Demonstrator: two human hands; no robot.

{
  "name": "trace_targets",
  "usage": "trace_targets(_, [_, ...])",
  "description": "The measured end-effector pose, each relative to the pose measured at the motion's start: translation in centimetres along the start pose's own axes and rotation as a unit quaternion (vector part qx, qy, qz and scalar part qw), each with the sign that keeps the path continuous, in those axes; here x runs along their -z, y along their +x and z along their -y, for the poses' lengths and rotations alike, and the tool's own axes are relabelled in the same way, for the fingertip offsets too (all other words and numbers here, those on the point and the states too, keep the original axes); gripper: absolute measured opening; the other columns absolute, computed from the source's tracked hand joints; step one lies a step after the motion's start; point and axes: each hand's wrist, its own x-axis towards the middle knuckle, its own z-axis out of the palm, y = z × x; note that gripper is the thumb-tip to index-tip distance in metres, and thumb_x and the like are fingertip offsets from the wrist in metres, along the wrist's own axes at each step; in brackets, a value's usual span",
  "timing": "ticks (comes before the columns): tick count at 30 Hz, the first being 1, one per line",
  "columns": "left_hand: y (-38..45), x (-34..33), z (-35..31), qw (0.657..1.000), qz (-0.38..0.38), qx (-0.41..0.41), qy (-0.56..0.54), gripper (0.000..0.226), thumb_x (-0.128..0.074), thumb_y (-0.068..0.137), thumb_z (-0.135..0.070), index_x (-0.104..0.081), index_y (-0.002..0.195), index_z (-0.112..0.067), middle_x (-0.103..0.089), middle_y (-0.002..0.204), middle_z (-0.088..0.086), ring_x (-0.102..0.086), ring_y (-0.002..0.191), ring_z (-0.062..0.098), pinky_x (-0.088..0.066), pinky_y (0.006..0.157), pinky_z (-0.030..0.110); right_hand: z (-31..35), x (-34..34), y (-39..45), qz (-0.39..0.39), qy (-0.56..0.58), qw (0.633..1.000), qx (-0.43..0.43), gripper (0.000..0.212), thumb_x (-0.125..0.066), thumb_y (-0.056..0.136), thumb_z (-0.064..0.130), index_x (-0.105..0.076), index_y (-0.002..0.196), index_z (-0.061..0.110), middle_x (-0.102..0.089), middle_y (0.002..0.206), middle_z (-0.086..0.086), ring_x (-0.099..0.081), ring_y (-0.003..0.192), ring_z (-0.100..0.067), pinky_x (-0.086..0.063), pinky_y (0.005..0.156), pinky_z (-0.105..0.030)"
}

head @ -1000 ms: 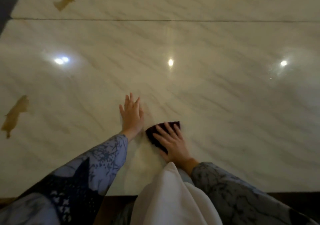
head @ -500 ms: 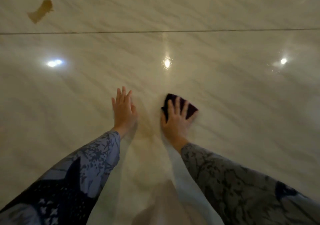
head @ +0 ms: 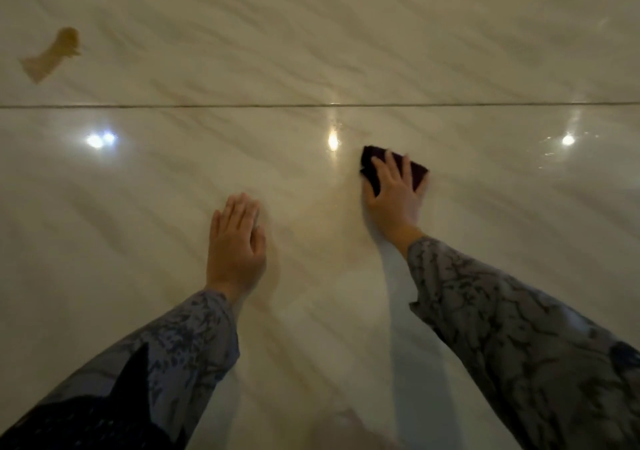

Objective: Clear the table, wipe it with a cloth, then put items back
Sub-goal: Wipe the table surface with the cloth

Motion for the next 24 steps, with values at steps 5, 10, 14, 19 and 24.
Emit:
trace_targets(5, [-0.1,0.0,0.0,1.0,-0.005,-0.005,0.015,0.048,-0.038,0.096,-0.03,-0.049,0.142,-0.018,-0.039,0.153,0.004,-0.027,0.146,0.019,-0.015,0.119,0.04,5.5,-0.8,3.2,0.01,0.003,0.992,-0.125,0.058,-0.015,0.099,0.056,-0.021,0.153,0.034,-0.008,0.163,0.004,0.006,0.15,-0.028,0.005,0.109,-0.07])
trace_targets(10, [0.1,-0.1,0.0,1.0,0.0,0.0,0.014,0.052,-0.031,0.099,-0.029,-0.041,0.146,-0.009,-0.035,0.155,0.007,-0.026,0.146,0.019,-0.015,0.12,0.04,11.6,-2.8,1.1,0.047,0.003,0.995,0.093,0.057,-0.026,0.097,0.057,-0.032,0.148,0.035,-0.021,0.161,0.006,-0.006,0.15,-0.028,0.005,0.109,-0.07])
trace_targets(14, [0.0,-0.1,0.1,1.0,0.006,0.002,0.02,0.054,-0.025,0.1,-0.027,-0.038,0.146,-0.003,-0.033,0.155,0.012,-0.026,0.146,0.021,-0.016,0.119,0.041,11.9,-3.2,-3.0,0.073,-0.013,0.968,0.241,0.057,-0.024,0.097,0.058,-0.034,0.148,0.034,-0.021,0.161,0.006,-0.004,0.15,-0.026,0.001,0.111,-0.068])
trace_targets(19, [0.1,-0.1,0.0,1.0,-0.006,-0.006,0.023,0.054,-0.032,0.096,-0.029,-0.045,0.142,-0.004,-0.037,0.153,0.011,-0.028,0.145,0.022,-0.018,0.118,0.042,4.9,-2.5,-4.2,0.038,0.016,0.97,0.241,0.057,-0.032,0.092,0.052,-0.046,0.143,0.031,-0.034,0.156,0.006,-0.018,0.149,-0.021,-0.003,0.117,-0.059])
trace_targets(24, [0.1,-0.1,0.1,1.0,-0.004,-0.006,0.021,0.058,-0.033,0.093,-0.031,-0.042,0.144,-0.004,-0.035,0.154,0.011,-0.026,0.145,0.02,-0.016,0.119,0.041,-5.9,0.4,0.7,-0.037,0.027,0.998,-0.043,0.058,-0.045,0.091,0.048,-0.042,0.145,0.026,-0.032,0.157,0.0,-0.016,0.148,-0.026,0.0,0.118,-0.055])
